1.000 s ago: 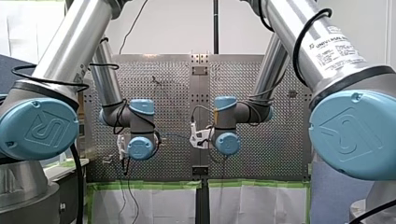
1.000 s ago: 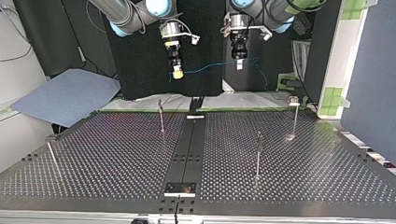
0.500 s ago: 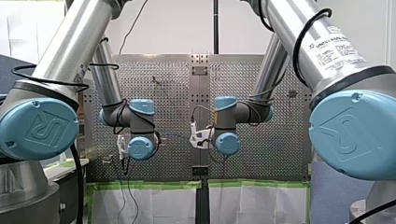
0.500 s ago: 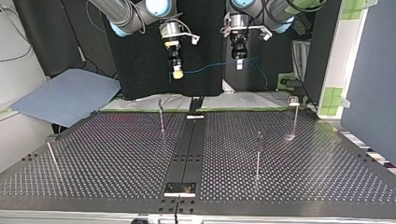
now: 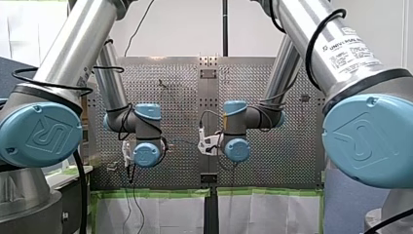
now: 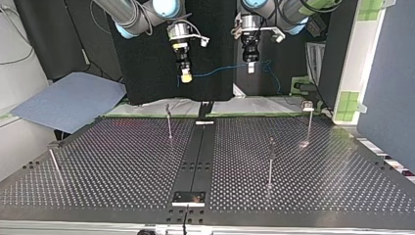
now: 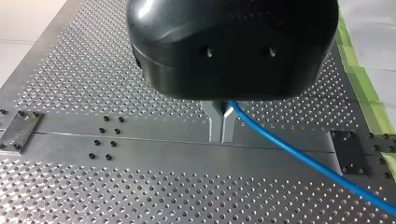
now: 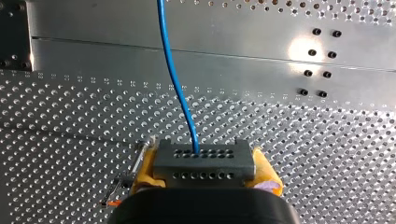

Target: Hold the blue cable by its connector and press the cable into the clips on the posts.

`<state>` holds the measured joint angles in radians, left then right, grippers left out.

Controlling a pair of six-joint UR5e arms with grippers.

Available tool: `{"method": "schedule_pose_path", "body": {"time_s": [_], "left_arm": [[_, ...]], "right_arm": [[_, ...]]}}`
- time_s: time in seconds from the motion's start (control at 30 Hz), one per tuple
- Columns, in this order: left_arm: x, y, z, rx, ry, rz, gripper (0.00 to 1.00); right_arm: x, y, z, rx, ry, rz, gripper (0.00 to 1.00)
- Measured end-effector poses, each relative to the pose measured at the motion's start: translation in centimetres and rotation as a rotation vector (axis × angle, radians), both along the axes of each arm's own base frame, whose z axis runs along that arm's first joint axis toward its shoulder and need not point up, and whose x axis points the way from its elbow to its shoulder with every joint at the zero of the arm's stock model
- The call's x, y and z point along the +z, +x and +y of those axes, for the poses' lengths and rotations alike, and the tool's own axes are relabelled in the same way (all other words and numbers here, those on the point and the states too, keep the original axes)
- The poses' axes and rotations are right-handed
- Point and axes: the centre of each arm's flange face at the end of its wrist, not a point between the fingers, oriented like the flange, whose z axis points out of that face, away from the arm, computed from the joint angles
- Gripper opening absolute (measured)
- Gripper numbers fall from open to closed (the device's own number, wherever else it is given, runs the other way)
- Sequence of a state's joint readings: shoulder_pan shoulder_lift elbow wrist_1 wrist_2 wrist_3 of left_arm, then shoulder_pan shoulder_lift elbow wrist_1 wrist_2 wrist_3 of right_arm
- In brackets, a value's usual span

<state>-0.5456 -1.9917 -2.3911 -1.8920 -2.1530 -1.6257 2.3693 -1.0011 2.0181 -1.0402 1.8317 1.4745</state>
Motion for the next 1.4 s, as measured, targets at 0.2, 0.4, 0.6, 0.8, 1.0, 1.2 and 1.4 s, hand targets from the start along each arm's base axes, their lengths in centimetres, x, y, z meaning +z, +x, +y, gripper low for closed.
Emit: {"method": "schedule_pose_path", "body": {"time_s": [0.2,0.4,0.6,0.8,1.0,1.2,1.4], "left_arm": [[0.0,0.1,0.2,0.006,0.003,0.003,0.00],[0.0,0.1,0.2,0.006,0.003,0.004,0.00],[0.0,0.1,0.2,0.007,0.003,0.004,0.00],[0.0,0.1,0.2,0.007,0.003,0.004,0.00],[-1.0,0.2,1.2,0.048,0.047,0.043,0.00],[-3.5,-0.4,2.7,0.092,0.163,0.148,0.00],[-4.4,-1.0,3.2,0.093,0.210,0.208,0.00]], "right_arm": [[0.0,0.0,0.0,0.000,0.000,0.000,0.00],[0.0,0.0,0.0,0.000,0.000,0.000,0.00],[0.0,0.0,0.0,0.000,0.000,0.000,0.00],[0.0,0.0,0.0,0.000,0.000,0.000,0.00],[-0.5,0.5,0.2,0.002,0.004,0.020,0.00],[-2.7,0.4,0.6,0.005,0.055,0.086,0.00],[-3.5,-0.1,1.1,0.006,0.102,0.137,0.00]]}}
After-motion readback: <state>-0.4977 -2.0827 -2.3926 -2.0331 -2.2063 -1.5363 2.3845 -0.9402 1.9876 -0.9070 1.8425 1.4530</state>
